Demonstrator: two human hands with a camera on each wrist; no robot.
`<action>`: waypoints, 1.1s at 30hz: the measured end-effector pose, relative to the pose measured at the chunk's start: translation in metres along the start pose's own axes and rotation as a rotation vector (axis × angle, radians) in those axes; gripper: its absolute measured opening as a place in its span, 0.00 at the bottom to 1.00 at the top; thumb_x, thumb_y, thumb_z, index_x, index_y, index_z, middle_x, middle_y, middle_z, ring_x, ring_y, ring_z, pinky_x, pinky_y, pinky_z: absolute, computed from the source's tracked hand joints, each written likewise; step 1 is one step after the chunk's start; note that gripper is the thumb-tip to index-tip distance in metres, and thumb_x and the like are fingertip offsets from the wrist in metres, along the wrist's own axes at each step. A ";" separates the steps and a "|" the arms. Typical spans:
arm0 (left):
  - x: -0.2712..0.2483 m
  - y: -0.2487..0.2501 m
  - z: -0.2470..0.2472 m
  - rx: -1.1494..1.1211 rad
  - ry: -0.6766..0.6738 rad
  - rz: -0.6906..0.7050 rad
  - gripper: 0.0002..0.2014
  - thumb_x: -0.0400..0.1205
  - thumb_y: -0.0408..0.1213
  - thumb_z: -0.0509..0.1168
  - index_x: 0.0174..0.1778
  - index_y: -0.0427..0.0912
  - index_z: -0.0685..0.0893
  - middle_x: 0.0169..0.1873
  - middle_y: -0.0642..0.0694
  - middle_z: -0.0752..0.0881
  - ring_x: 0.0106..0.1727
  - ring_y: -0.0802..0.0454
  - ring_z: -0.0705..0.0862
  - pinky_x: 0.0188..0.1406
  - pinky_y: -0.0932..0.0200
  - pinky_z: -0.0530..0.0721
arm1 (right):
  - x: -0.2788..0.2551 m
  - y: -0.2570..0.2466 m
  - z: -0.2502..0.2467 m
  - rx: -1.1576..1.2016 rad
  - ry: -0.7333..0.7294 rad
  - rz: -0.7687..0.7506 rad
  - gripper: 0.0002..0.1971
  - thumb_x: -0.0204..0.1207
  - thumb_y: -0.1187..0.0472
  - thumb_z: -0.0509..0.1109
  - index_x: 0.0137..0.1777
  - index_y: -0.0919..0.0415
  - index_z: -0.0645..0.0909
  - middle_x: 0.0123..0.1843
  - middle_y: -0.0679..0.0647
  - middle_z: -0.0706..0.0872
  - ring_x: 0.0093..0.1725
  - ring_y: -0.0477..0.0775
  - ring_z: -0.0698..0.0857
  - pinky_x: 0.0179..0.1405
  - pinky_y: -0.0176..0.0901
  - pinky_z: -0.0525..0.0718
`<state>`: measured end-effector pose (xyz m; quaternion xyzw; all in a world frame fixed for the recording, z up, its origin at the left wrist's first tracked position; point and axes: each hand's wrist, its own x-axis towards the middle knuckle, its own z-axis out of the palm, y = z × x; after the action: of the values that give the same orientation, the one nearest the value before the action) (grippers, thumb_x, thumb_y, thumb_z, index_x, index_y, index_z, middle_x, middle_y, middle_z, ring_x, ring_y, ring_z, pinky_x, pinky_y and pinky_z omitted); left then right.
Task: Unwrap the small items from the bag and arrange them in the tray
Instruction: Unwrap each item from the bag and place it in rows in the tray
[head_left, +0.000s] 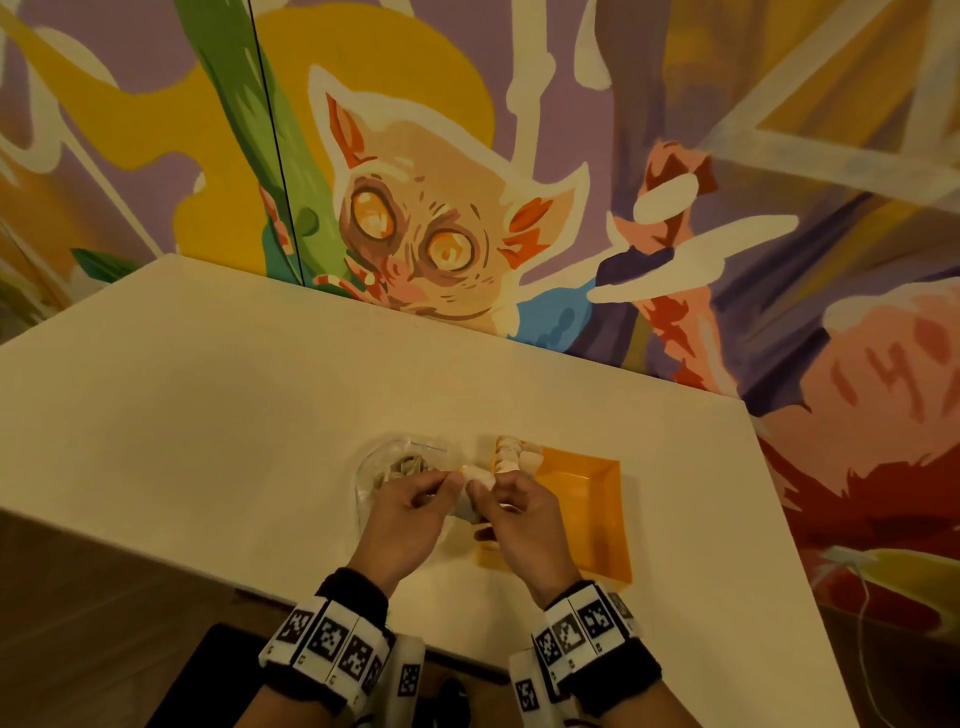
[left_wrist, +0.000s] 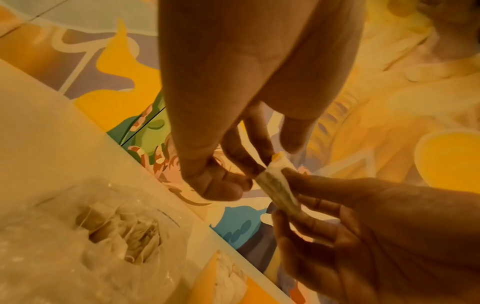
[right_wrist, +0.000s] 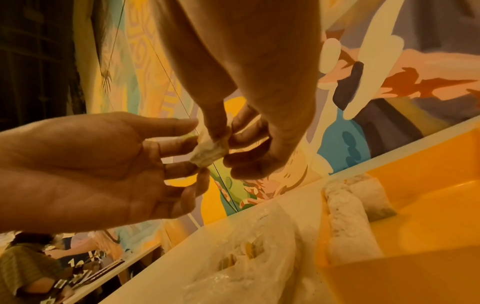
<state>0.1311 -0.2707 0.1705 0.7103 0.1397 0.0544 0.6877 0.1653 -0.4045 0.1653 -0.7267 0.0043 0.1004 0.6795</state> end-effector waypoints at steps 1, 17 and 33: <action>0.000 0.001 0.000 0.037 -0.028 0.028 0.06 0.82 0.40 0.68 0.46 0.53 0.91 0.40 0.59 0.91 0.39 0.66 0.85 0.40 0.67 0.80 | 0.000 0.000 -0.003 -0.020 -0.002 -0.015 0.06 0.76 0.60 0.75 0.44 0.60 0.81 0.39 0.58 0.86 0.37 0.50 0.87 0.36 0.53 0.89; 0.012 0.001 0.007 0.175 -0.083 0.218 0.10 0.81 0.33 0.70 0.46 0.55 0.90 0.39 0.67 0.89 0.43 0.67 0.85 0.44 0.73 0.79 | 0.005 0.007 -0.022 -0.057 0.063 -0.128 0.08 0.69 0.59 0.81 0.45 0.60 0.88 0.40 0.57 0.91 0.39 0.48 0.88 0.39 0.41 0.84; 0.049 -0.038 0.033 0.449 -0.070 0.003 0.12 0.85 0.37 0.64 0.63 0.44 0.85 0.55 0.51 0.88 0.54 0.56 0.85 0.56 0.64 0.82 | 0.073 0.017 -0.068 -0.521 0.033 0.023 0.10 0.70 0.54 0.80 0.31 0.48 0.83 0.32 0.46 0.86 0.33 0.49 0.83 0.35 0.43 0.82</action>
<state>0.1823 -0.2883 0.1254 0.8473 0.1231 -0.0016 0.5166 0.2435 -0.4633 0.1416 -0.8788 -0.0023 0.0940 0.4679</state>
